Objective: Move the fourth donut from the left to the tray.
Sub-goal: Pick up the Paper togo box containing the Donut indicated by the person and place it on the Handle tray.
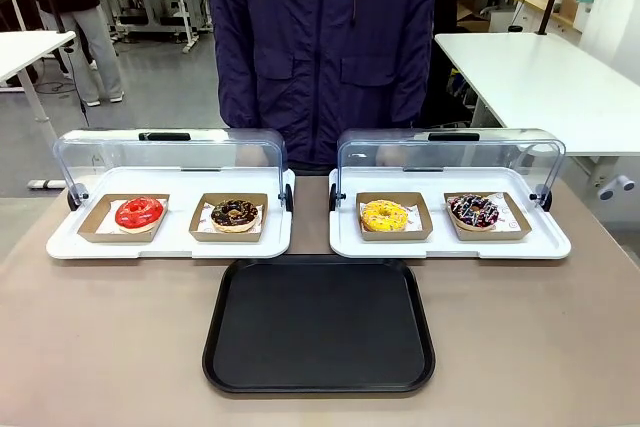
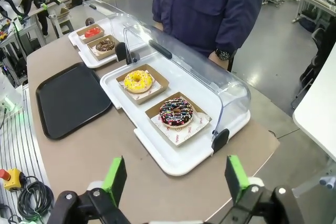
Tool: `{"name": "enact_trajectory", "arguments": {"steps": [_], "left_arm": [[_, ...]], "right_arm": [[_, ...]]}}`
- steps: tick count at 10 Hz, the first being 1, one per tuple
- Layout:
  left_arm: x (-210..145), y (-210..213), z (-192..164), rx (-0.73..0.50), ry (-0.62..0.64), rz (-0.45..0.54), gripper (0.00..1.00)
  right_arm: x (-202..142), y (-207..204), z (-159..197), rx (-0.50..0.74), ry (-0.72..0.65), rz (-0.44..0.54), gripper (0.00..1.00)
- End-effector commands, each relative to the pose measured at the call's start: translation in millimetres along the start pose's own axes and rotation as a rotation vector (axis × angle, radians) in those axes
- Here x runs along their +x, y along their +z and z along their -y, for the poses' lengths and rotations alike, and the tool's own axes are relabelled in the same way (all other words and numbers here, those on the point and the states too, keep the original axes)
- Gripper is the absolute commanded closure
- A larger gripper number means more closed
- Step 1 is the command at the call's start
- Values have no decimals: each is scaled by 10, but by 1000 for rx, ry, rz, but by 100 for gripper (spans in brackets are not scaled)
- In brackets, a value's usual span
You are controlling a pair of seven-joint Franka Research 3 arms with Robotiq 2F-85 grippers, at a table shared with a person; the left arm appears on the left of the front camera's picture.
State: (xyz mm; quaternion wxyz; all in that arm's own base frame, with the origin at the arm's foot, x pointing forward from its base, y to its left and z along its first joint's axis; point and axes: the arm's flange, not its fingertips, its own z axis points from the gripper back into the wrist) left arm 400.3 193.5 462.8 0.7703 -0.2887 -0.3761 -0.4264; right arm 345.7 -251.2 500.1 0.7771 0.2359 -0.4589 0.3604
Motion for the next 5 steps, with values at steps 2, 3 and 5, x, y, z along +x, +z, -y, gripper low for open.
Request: {"name": "enact_trajectory", "arguments": {"steps": [2,3,5], "left_arm": [[-3,8,-9,-5,-17,17,0],[-3,8,-9,-5,-17,17,0],[-3,8,-9,-5,-17,17,0]], "right_arm": [[10,2,31,-2,29,25,0],[10,2,31,-2,29,25,0],[10,2,31,-2,29,25,0]]}}
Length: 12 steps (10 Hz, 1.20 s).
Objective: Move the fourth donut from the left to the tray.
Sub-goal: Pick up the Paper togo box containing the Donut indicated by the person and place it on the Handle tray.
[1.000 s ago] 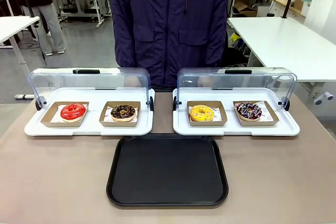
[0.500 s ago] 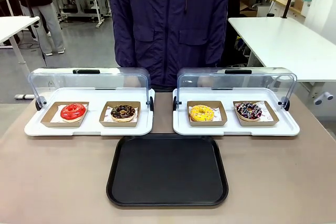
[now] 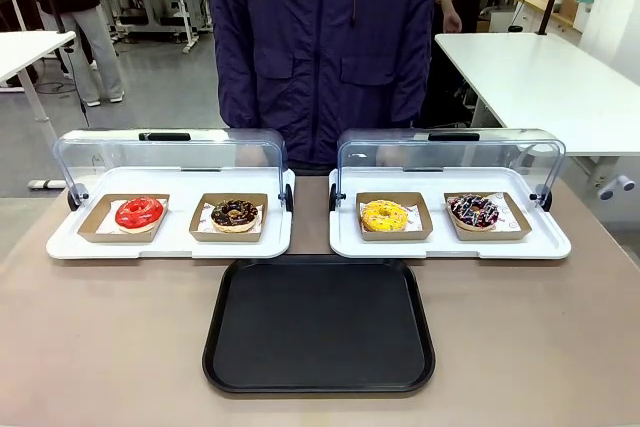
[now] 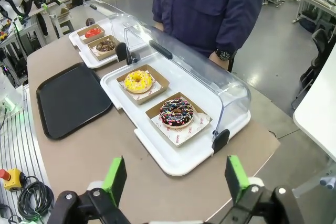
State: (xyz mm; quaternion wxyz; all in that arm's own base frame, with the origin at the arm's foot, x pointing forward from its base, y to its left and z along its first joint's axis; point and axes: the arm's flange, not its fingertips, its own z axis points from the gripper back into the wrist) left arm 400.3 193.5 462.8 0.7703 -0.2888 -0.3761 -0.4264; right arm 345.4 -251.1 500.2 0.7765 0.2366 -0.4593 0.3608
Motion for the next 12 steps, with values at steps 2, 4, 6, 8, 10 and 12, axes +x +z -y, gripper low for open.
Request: {"name": "enact_trajectory", "arguments": {"steps": [2,4,6,8,10,12], "left_arm": [[-3,8,-9,-5,-17,17,0],[-3,8,-9,-5,-17,17,0],[-3,8,-9,-5,-17,17,0],[-3,8,-9,-5,-17,17,0],[-3,8,-9,-5,-17,17,0],[-3,8,-9,-5,-17,17,0]], "right_arm": [[10,1,33,-3,28,24,0],[10,1,33,-3,28,24,0],[10,1,33,-3,28,24,0],[10,1,33,-3,28,24,0],[10,1,33,-3,28,24,0],[10,1,33,-3,28,24,0]]}}
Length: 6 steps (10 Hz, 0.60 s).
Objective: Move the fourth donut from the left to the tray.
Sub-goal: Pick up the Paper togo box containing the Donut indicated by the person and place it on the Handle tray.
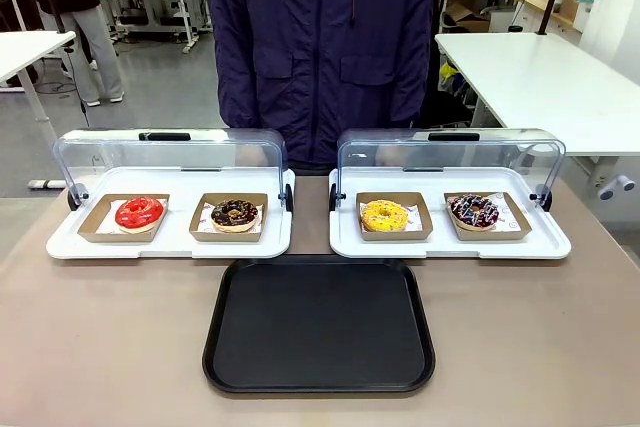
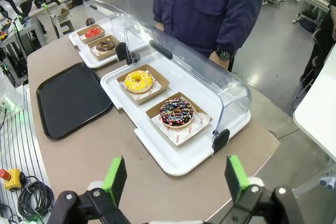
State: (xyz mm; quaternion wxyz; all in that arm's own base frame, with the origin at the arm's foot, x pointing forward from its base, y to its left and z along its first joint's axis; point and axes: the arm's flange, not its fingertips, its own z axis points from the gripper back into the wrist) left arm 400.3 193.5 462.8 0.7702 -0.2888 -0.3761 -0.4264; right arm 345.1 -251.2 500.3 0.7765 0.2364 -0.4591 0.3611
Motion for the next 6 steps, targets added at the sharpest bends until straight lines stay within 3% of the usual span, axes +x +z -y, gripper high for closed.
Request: {"name": "enact_trajectory", "arguments": {"steps": [1,6], "left_arm": [[-3,8,-9,-5,-17,17,0],[-3,8,-9,-5,-17,17,0]], "right_arm": [[10,-3,35,-3,28,24,0],[10,-3,35,-3,28,24,0]]}}
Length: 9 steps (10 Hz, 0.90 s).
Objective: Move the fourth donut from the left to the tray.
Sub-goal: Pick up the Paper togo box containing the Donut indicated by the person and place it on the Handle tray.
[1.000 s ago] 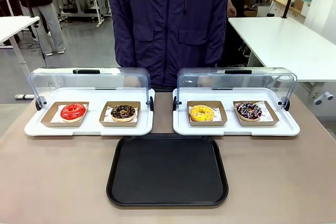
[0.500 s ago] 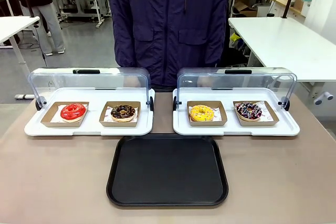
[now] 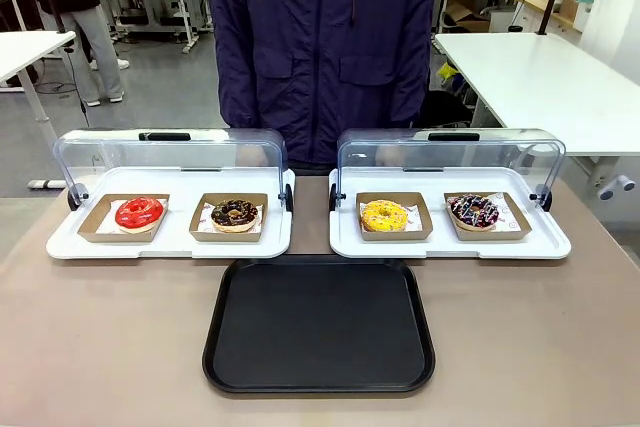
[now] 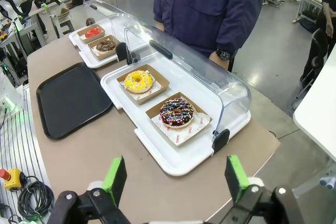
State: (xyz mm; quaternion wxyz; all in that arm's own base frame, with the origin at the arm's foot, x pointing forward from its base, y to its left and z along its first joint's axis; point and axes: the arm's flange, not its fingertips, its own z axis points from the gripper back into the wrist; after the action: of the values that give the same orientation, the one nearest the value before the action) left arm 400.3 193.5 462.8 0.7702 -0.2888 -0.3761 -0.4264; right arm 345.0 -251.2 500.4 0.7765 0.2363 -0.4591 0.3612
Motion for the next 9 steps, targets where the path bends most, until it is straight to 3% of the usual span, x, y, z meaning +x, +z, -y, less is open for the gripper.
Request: {"name": "enact_trajectory", "arguments": {"steps": [1,9], "left_arm": [[-3,8,-9,-5,-17,17,0],[-3,8,-9,-5,-17,17,0]], "right_arm": [[10,-3,36,-3,27,24,0],[10,-3,36,-3,27,24,0]]}}
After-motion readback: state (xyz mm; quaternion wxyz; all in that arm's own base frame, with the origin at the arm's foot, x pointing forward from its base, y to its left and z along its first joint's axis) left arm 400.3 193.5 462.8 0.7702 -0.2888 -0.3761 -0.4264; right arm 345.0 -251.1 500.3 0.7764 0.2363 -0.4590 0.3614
